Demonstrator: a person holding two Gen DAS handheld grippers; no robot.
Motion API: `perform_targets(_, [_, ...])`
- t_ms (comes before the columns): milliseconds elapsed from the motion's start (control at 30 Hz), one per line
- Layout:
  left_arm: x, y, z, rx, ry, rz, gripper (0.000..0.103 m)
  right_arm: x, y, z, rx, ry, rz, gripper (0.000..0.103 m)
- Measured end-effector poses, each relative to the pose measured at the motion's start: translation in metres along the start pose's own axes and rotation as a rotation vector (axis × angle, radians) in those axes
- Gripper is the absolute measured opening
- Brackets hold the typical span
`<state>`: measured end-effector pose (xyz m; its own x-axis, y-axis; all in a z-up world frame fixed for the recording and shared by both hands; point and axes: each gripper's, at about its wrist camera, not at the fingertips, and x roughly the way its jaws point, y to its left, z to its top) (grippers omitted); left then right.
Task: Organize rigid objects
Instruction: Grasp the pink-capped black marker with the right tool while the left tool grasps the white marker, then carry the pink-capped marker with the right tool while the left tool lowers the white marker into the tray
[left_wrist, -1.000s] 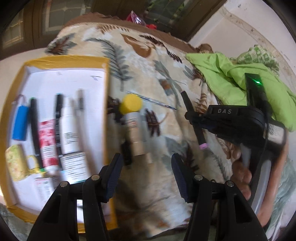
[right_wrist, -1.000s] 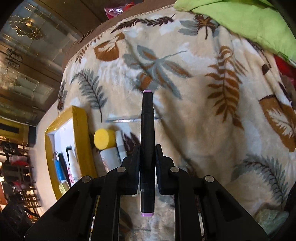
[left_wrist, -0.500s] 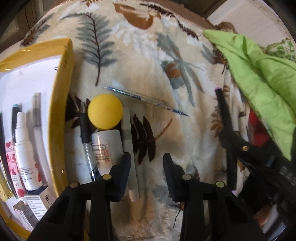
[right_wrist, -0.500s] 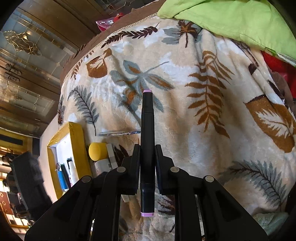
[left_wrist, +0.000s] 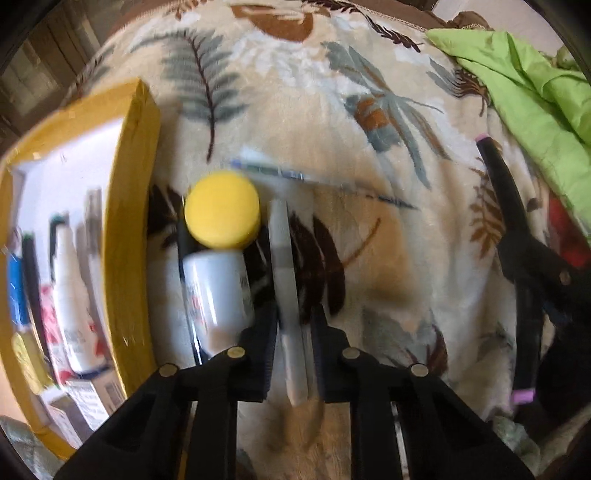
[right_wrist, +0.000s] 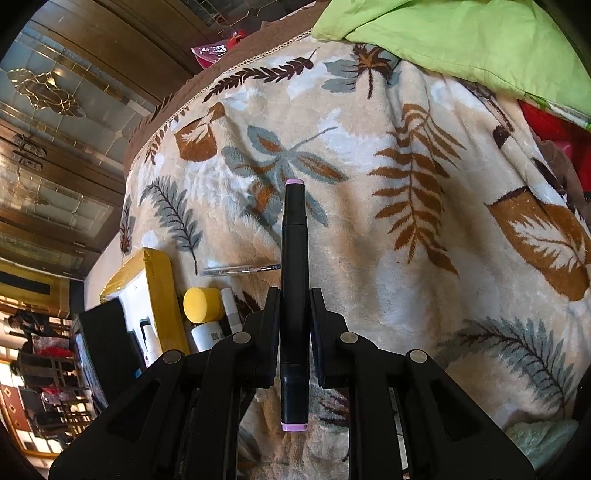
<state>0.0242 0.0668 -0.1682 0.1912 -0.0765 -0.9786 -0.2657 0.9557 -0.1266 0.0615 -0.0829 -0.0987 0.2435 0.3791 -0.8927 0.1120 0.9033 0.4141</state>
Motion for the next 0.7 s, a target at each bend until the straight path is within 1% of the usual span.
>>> perform_targets(67, [0.005,0.004,-0.007,-0.002,0.019,-0.021,0.016,0.000,0.000,0.000,0.001,-0.003,0.001,0.015])
perform_targets(167, [0.010,0.005,-0.008,-0.008,0.015,-0.027,0.015,0.001,0.000,0.001,-0.004,0.000,0.002,0.015])
perform_targets(233, [0.010,0.009,-0.008,-0.025,0.017,-0.041,0.011,0.001,0.001,0.001,-0.007,-0.001,0.000,0.015])
perform_targets(267, [0.010,0.011,-0.006,-0.023,0.018,-0.058,0.010,0.001,0.001,0.000,-0.004,-0.003,0.000,0.015])
perform_targets(333, [0.001,0.016,-0.009,-0.031,0.003,-0.117,0.010,0.001,-0.001,0.001,0.006,-0.006,0.001,0.015])
perform_targets(400, [-0.008,0.023,-0.014,-0.033,-0.014,-0.153,0.010,0.001,-0.002,0.002,0.009,-0.007,0.012,0.015])
perform_targets(500, [-0.025,0.039,-0.028,-0.047,-0.010,-0.243,0.010,0.001,-0.001,0.001,0.002,-0.009,0.028,0.015])
perform_targets(533, [-0.032,0.042,-0.031,-0.051,-0.011,-0.262,0.010,0.000,0.000,0.001,-0.005,-0.012,0.036,0.015])
perform_targets(633, [-0.059,0.064,-0.043,-0.061,-0.015,-0.334,0.010,-0.001,0.006,0.000,-0.028,-0.019,0.066,0.015])
perform_targets(700, [-0.076,0.085,-0.052,-0.077,-0.026,-0.362,0.010,-0.001,0.014,-0.003,-0.054,-0.022,0.093,0.015])
